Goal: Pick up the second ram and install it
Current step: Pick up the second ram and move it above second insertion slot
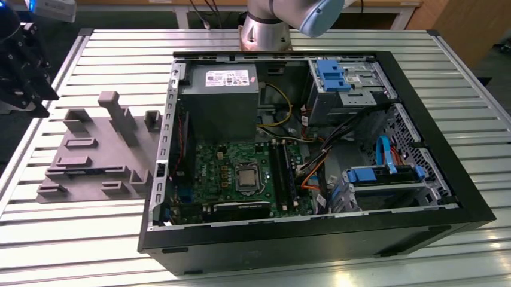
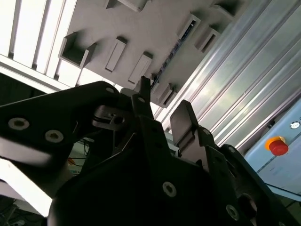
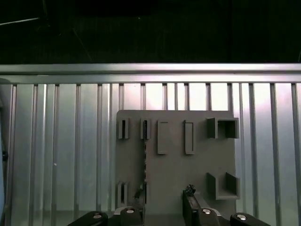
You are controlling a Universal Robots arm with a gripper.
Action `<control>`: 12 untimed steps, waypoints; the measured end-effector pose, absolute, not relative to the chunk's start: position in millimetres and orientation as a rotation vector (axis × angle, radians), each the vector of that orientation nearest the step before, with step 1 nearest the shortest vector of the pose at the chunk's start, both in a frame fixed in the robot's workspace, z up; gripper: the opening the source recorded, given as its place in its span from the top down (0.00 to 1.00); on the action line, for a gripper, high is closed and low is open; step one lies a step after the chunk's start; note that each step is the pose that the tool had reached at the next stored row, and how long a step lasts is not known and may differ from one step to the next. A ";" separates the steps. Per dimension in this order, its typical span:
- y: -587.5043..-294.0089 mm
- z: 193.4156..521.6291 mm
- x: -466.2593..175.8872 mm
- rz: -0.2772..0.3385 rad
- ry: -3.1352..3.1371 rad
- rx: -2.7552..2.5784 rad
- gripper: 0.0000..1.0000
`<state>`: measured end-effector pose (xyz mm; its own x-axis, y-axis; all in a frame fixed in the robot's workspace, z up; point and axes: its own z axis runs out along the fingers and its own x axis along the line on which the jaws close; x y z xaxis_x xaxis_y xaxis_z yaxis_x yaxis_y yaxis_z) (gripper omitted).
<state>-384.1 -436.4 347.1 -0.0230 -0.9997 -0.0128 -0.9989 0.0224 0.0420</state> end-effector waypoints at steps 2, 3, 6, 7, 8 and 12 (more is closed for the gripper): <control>-436.7 343.6 -384.4 -0.061 -2.232 2.182 0.53; -436.7 341.7 -384.4 -0.061 -2.231 2.182 0.53; -436.7 336.3 -384.5 -0.061 -2.231 2.182 0.53; -436.7 334.5 -384.5 -0.061 -2.232 2.182 0.53; -436.8 332.6 -384.5 -0.061 -2.232 2.182 0.53; -437.1 325.5 -384.5 -0.061 -2.232 2.182 0.53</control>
<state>-384.5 -437.1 325.5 -0.0229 -0.9997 -0.0128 -0.9989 0.0223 0.0420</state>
